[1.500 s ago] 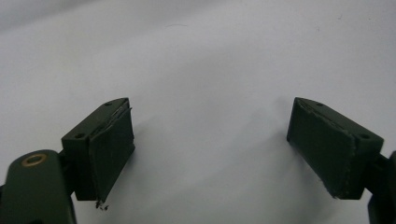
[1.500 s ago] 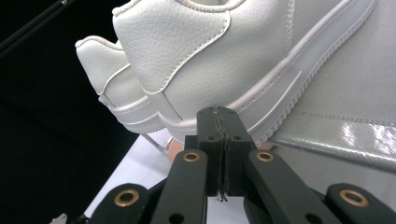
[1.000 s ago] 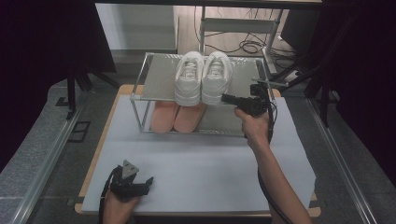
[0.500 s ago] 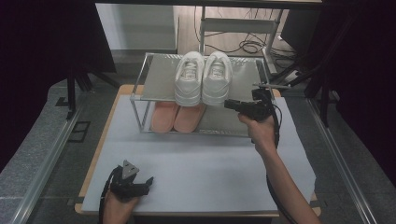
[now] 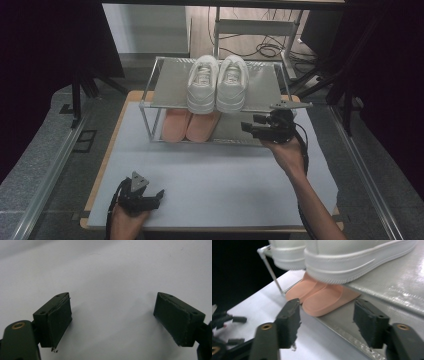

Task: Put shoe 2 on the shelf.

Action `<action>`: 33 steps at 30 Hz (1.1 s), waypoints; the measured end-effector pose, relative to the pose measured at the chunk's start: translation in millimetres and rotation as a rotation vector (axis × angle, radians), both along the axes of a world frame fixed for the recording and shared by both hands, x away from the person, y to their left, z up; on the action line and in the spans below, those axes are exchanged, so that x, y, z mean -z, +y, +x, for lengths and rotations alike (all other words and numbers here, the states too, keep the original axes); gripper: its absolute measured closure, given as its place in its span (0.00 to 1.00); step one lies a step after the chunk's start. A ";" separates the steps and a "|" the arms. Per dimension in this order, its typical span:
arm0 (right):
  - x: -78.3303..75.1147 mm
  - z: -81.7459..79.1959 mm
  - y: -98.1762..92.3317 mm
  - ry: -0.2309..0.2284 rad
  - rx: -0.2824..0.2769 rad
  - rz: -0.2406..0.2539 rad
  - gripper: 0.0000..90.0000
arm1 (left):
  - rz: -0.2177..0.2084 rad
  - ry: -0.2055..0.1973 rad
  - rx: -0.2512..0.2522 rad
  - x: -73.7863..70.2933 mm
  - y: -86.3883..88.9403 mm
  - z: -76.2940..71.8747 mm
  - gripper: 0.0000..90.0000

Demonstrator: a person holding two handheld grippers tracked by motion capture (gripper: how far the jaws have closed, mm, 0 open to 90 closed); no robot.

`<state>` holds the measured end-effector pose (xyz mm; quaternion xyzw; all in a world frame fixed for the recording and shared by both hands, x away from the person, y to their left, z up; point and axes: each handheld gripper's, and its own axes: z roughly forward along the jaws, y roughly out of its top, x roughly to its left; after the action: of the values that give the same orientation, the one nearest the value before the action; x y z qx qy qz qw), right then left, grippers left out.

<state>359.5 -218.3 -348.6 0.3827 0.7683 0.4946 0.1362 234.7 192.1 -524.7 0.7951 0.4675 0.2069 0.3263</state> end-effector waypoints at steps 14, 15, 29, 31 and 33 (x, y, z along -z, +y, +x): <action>44.7 -16.8 4.5 -0.037 -0.084 -0.119 0.16 | 0.005 -0.001 0.002 -0.2 0.0 -0.3 0.16; 48.4 -17.7 4.6 -0.033 -0.086 -0.126 0.15 | 0.005 -0.001 0.002 -0.2 0.0 -0.3 0.16; 115.9 -27.0 0.0 0.032 -0.111 -0.184 0.00 | 0.007 -0.004 0.000 -0.2 -0.6 -0.9 0.16; 123.6 -28.0 -1.0 0.038 -0.109 -0.184 0.00 | 0.008 -0.004 0.000 -0.2 -0.5 -0.9 0.16; 132.2 -29.3 -2.0 0.049 -0.109 -0.181 0.00 | 0.008 -0.004 0.000 -0.1 -0.6 -0.9 0.16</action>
<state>330.2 -220.2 -480.8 0.3383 0.8327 0.4204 0.1244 233.8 191.5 -524.6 0.7959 0.4661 0.2105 0.3242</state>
